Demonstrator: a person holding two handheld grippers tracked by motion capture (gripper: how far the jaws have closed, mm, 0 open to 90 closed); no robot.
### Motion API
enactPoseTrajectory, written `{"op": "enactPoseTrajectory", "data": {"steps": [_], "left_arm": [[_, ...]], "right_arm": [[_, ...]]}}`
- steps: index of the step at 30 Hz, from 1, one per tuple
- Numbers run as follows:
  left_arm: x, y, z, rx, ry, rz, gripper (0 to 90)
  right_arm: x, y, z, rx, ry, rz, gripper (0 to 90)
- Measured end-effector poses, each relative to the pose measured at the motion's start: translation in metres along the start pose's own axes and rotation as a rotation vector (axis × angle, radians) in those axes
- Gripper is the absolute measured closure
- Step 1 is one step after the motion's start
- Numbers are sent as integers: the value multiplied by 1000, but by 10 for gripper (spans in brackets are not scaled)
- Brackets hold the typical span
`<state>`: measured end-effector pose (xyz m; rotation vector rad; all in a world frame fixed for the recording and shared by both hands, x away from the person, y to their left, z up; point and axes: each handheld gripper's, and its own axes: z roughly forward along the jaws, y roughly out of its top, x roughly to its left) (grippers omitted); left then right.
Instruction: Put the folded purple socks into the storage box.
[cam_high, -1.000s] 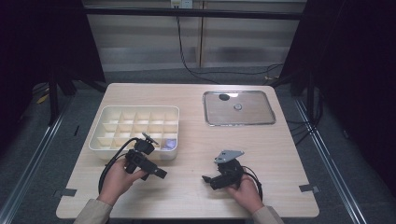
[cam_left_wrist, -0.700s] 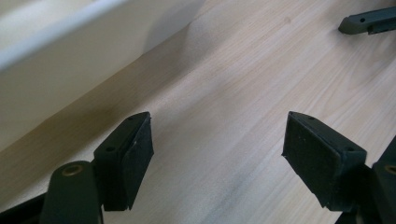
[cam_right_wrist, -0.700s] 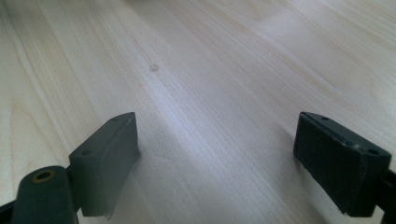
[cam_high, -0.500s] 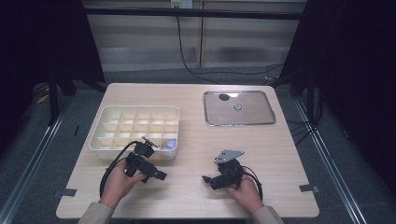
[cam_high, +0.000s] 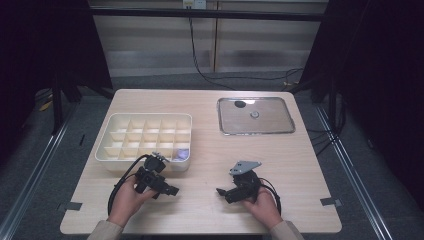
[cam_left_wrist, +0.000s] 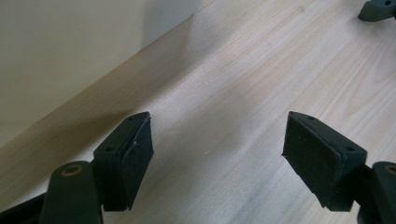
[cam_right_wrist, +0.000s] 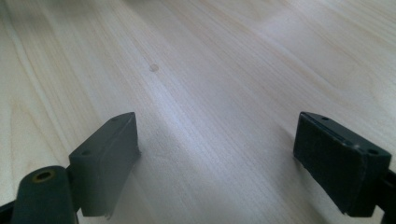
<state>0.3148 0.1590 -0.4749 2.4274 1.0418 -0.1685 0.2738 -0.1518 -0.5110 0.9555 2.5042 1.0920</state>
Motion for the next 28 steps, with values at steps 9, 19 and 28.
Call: {"op": "enactPoseTrajectory", "data": {"steps": [9, 19, 28], "left_arm": [[-1, -7, 1, -52, 9, 49, 221], [-5, -18, 3, -122, 38, 117, 205], [-6, -24, 4, -158, 44, 130, 203]], "right_arm": [[0, 0, 0, 0, 0, 0, 134], [0, 0, 0, 0, 0, 0, 134], [0, 0, 0, 0, 0, 0, 135]]}}
